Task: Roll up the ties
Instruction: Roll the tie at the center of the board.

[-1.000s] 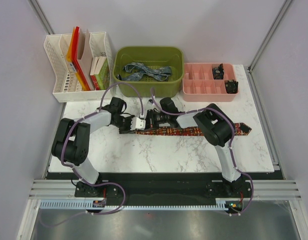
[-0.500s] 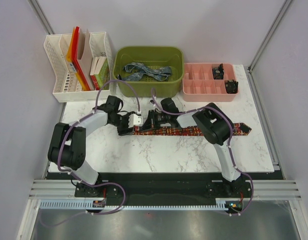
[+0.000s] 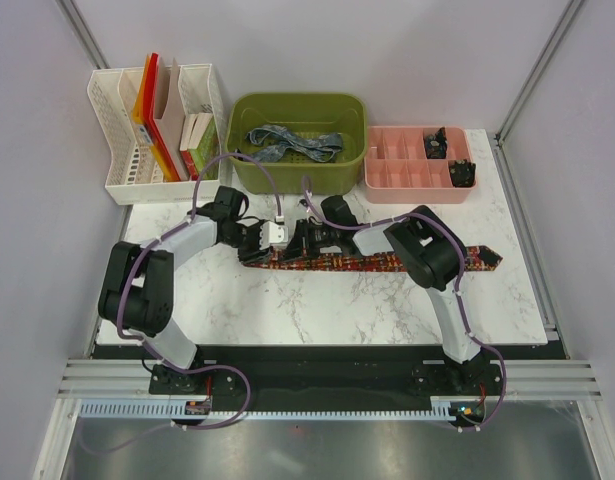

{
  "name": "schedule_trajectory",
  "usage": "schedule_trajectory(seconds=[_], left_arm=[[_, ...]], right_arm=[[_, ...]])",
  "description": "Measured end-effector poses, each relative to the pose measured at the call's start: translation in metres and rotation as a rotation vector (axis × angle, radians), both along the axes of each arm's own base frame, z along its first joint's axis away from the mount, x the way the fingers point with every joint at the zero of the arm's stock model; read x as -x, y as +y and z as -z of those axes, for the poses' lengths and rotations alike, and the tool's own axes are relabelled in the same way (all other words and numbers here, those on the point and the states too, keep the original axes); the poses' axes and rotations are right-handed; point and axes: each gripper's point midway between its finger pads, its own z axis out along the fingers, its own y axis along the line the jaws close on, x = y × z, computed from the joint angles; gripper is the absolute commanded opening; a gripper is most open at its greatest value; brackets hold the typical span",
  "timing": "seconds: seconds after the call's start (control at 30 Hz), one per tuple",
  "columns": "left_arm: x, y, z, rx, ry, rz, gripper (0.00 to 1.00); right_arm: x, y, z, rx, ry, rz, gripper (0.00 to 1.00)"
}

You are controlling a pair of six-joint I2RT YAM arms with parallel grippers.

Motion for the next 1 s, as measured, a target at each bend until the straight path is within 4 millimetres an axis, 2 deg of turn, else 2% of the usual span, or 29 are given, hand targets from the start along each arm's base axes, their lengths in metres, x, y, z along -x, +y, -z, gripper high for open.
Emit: schedule_trajectory(seconds=[0.13,0.17,0.27,0.47,0.63,0.83,1.0], left_arm=[[0.001,-0.001,0.002,-0.003,0.003,0.002,0.43],[0.001,-0.001,0.002,-0.005,0.005,0.004,0.43],[0.003,-0.003,0.004,-0.009,0.010,0.010,0.43],[0.005,-0.004,0.008,-0.021,0.017,0.015,0.43],[0.005,0.000,0.018,-0.048,0.034,0.008,0.39],[0.005,0.001,0.021,-0.066,0.037,0.004,0.39],[0.004,-0.001,0.021,-0.062,0.036,-0.009,0.39]], right_arm=[[0.000,0.000,0.000,0.000,0.006,0.003,0.29],[-0.001,0.000,0.000,-0.001,0.009,0.005,0.35],[-0.003,0.000,-0.003,-0.003,0.018,0.010,0.46],[-0.007,0.002,-0.009,-0.010,0.036,0.020,0.56],[-0.005,0.001,-0.011,-0.014,0.054,0.013,0.63],[-0.007,0.000,-0.013,-0.017,0.075,0.019,0.61],[-0.007,0.001,-0.014,-0.014,0.100,0.033,0.53]])
